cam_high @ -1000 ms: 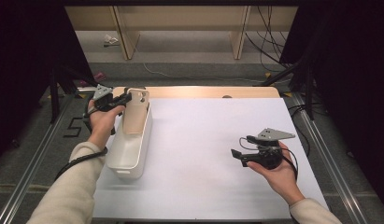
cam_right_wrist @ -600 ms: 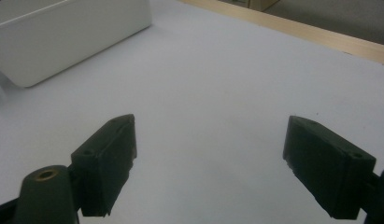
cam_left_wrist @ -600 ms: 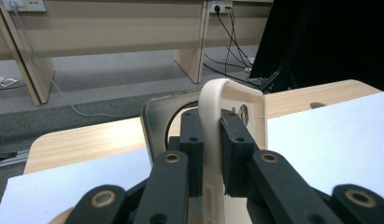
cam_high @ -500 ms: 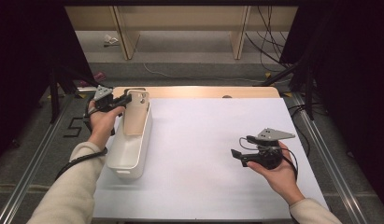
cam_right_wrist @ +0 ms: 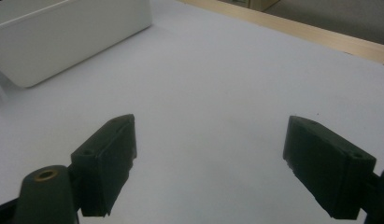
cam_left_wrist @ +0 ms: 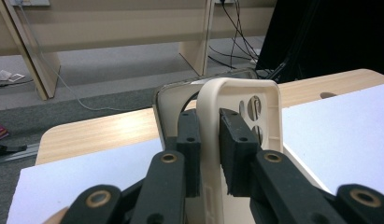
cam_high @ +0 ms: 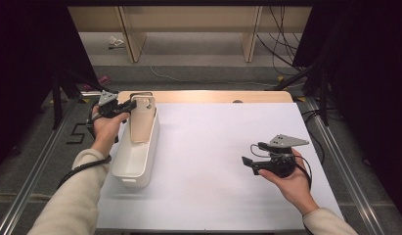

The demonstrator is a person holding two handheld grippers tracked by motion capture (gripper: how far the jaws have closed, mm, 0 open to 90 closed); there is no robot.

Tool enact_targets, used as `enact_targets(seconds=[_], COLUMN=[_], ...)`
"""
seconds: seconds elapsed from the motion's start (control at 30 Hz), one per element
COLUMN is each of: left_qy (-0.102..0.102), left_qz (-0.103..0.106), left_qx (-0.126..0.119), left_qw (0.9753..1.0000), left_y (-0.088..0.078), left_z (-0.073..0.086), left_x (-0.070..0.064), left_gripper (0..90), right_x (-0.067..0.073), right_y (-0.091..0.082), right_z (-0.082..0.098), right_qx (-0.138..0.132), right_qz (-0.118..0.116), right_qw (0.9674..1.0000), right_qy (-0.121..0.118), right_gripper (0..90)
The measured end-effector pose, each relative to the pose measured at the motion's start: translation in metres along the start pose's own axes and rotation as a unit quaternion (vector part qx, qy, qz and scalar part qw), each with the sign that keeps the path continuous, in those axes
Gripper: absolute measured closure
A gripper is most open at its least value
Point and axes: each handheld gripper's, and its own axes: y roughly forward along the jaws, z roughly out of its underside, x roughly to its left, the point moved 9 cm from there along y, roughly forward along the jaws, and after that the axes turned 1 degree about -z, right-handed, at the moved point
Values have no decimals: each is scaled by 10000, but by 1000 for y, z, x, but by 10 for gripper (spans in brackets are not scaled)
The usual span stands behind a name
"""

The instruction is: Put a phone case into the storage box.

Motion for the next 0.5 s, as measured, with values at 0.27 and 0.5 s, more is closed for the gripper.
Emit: enact_targets(seconds=[0.27,0.5], left_qy=[47,120], left_qz=[-69,-158], left_qx=[55,148], left_qw=[9999,9997], left_y=[1,2], left_z=[1,2], left_x=[2,4], left_gripper=[771,757], right_x=[0,0], right_y=[0,0], right_z=[0,0], right_qx=[-3,1], right_qz=[1,-2], right_qw=[10000,10000], right_qy=[9,5], right_gripper=[181,181])
